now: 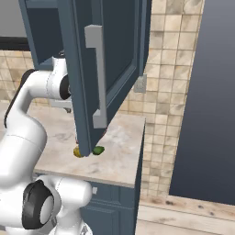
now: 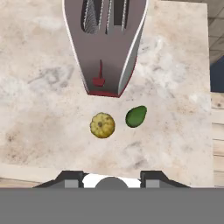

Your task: Pick the squash, avocado from the counter and place them in the cabinet. Then close the cabinet.

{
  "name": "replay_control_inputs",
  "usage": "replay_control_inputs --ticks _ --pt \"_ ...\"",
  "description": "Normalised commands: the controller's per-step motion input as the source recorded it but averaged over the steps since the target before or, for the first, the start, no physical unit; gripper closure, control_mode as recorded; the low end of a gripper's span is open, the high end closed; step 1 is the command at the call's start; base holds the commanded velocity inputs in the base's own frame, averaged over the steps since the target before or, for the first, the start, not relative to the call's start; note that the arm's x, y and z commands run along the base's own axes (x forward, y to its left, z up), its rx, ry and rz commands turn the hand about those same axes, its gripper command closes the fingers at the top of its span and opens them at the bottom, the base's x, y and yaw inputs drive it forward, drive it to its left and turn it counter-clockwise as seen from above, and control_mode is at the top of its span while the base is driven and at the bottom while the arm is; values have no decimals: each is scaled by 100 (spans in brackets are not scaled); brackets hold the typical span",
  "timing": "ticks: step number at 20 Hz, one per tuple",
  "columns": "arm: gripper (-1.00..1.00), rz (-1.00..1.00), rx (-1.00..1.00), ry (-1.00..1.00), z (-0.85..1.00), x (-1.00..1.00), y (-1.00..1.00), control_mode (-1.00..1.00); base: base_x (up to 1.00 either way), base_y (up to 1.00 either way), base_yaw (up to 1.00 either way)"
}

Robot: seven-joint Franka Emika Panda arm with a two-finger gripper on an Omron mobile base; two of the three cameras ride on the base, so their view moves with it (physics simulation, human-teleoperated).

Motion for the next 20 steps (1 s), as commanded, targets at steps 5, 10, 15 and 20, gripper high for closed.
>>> replay_control_inputs --ticks 5,10,15,20 --pt "-100 0 -14 2 -37 -1 6 -100 0 0 0" --pt "-100 0 -19 9 -87 -1 6 -100 0 0 0" --pt "-100 0 -4 0 -61 0 6 -100 0 0 0" --pt "-100 0 0 2 -77 0 15 -100 0 0 0"
